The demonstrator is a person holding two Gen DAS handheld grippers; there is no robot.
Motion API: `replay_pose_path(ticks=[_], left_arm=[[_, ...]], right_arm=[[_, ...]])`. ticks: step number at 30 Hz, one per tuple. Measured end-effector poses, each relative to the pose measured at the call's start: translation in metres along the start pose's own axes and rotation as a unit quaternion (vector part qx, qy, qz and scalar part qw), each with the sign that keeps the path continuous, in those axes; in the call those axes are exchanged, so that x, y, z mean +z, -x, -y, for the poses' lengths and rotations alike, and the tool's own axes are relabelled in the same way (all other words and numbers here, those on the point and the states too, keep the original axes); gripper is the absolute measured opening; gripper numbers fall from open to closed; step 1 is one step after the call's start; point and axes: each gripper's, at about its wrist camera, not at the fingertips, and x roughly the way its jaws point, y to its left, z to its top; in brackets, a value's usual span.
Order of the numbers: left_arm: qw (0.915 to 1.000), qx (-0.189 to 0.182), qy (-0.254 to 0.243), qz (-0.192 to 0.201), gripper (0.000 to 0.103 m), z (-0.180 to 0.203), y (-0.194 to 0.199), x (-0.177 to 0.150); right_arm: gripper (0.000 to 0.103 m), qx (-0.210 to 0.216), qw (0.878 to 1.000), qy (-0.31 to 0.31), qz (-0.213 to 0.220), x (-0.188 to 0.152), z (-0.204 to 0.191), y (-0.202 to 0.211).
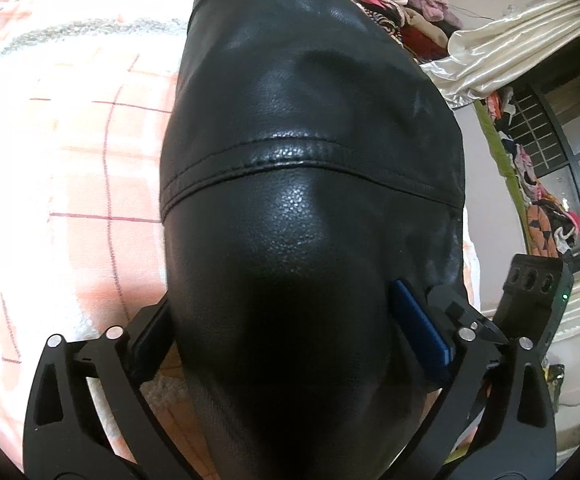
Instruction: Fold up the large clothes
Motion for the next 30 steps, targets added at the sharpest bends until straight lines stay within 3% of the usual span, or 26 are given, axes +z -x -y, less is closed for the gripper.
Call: replay_pose_path(ticks=[9, 12, 22, 30], left_arm=[[0.9998, 0.011, 0.003, 0.015, 0.093, -0.005, 0.013, -0.008], [0.9997, 0.018, -0.001, 0.019, 0.093, -0.003, 0.02, -0.015], [0.9949, 0.059, -0.052, 0.064, 0.093, 0.023, 0.057, -0.041], [0.9868, 0.085, -0.091, 0.104, 0.093, 0.048, 0.085, -0.07]], right_arm=[[0.078, -0.016, 1.0, 0.012, 0.01, 0.001, -0.006, 0.008], [0.085, -0.021, 1.0, 0.013, 0.018, 0.002, -0.006, 0.014], [0.093, -0.044, 0.996, 0.036, 0.069, -0.007, -0.02, 0.048], [0.098, -0.097, 0.983, 0.094, 0.125, -0.031, -0.051, 0.086]])
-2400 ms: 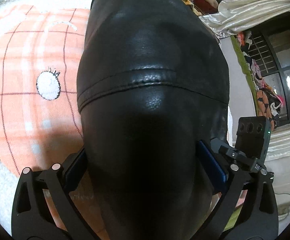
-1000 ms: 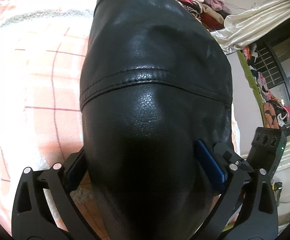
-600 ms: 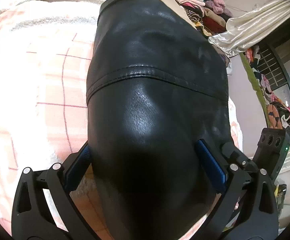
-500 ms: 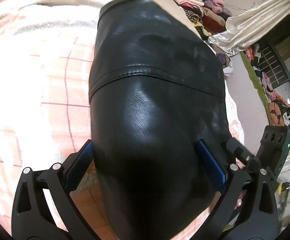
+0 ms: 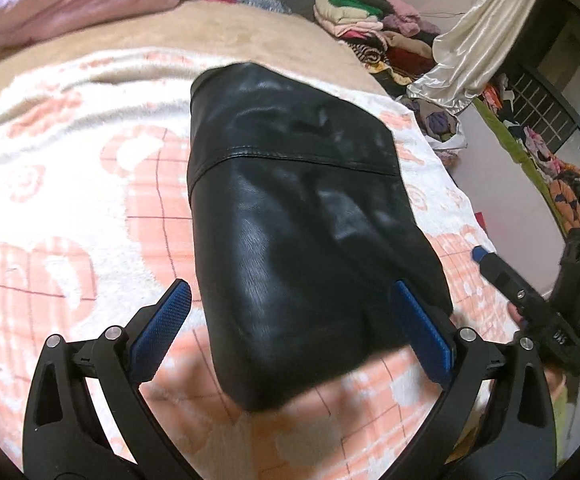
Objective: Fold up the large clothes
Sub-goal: 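Withdraw both open tools from the folded jacket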
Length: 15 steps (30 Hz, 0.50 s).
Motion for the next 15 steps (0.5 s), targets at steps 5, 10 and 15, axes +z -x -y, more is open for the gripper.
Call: replay_pose_path(ticks=[5, 10, 15], left_arm=[[0.9998, 0.005, -0.008, 0.019, 0.093, 0.009, 0.016, -0.017], [0.9995, 0.014, -0.009, 0.029, 0.093, 0.013, 0.025, -0.035], [0.9988, 0.033, -0.012, 0.034, 0.093, 0.012, 0.028, -0.056]], right_arm=[[0.098, -0.017, 1.0, 0.011, 0.024, -0.01, -0.01, 0.022], [0.098, -0.048, 0.998, 0.022, 0.018, -0.028, -0.018, 0.03], [0.099, -0.081, 0.996, 0.032, 0.01, -0.046, -0.024, 0.036]])
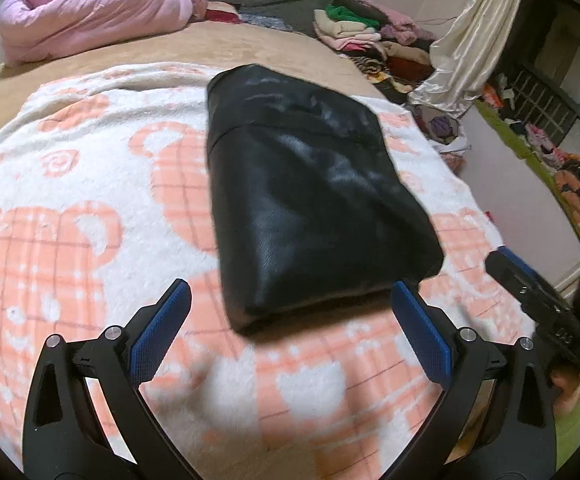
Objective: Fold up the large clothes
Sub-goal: 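Withdraw both open tools from the folded jacket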
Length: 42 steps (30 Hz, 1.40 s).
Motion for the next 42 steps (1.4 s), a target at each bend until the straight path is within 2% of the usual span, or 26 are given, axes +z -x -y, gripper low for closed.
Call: replay_pose_path(ticks=[12, 42], left_arm=[[0.9997, 0.025, 0.007, -0.004, 0.094, -0.004, -0.001, -0.018], [0.9993, 0.037, -0.001, -0.002, 0.094, 0.001, 0.001, -0.023]], right_arm=[[0.099, -0.017, 0.998, 0.026, -0.048, -0.03, -0.009, -0.009], [0.099, 0.0, 0.999, 0.027, -0.04, -0.031, -0.012, -0.006]])
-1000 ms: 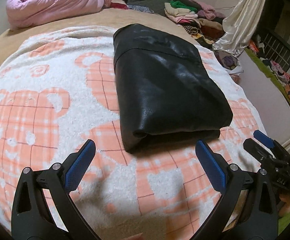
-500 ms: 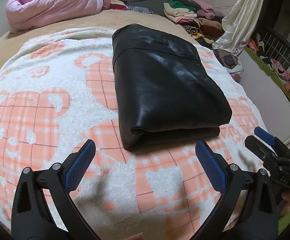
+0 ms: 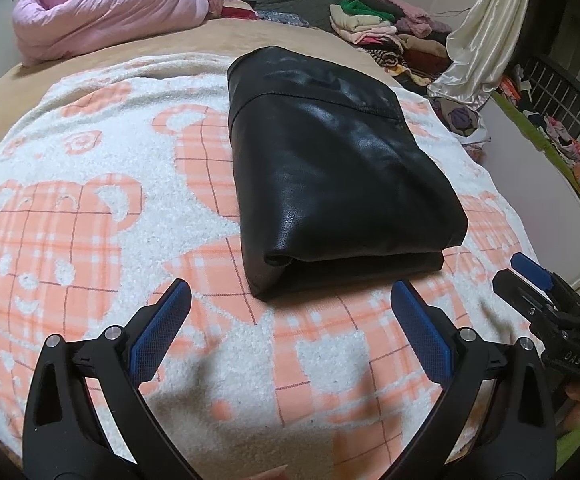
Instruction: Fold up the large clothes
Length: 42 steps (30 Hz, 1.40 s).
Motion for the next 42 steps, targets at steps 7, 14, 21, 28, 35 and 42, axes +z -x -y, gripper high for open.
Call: replay_pose_path(ticks=[7, 14, 21, 28, 35, 42], left_arm=[[1.0, 0.007, -0.003, 0.001, 0.094, 0.0, 0.0, -0.001], [0.9998, 0.015, -0.009, -0.005, 0.094, -0.002, 0.001, -0.004], [0.9997, 0.021, -0.003, -0.014, 0.094, -0.004, 0.002, -0.007], [0.9992, 0.034, -0.002, -0.021, 0.094, -0.004, 0.003, -0.011], [0.9991, 0.034, 0.012, -0.021, 0.094, -0.011, 0.012, -0.013], [0.9934, 0.066, 0.093, -0.011, 0.094, -0.096, 0.034, 0.013]], right_arm=[[0.099, -0.001, 1.0, 0.0, 0.0, 0.0, 0.0, 0.0], [0.099, -0.003, 1.0, 0.001, -0.001, -0.003, -0.001, 0.0], [0.099, -0.006, 1.0, 0.0, 0.003, -0.006, -0.003, 0.003], [0.099, -0.013, 1.0, 0.004, 0.011, -0.007, -0.006, 0.01], [0.099, -0.017, 0.999, -0.012, 0.034, -0.006, -0.002, 0.034], [0.099, -0.165, 0.977, -0.1, 0.088, -0.031, 0.092, 0.116]])
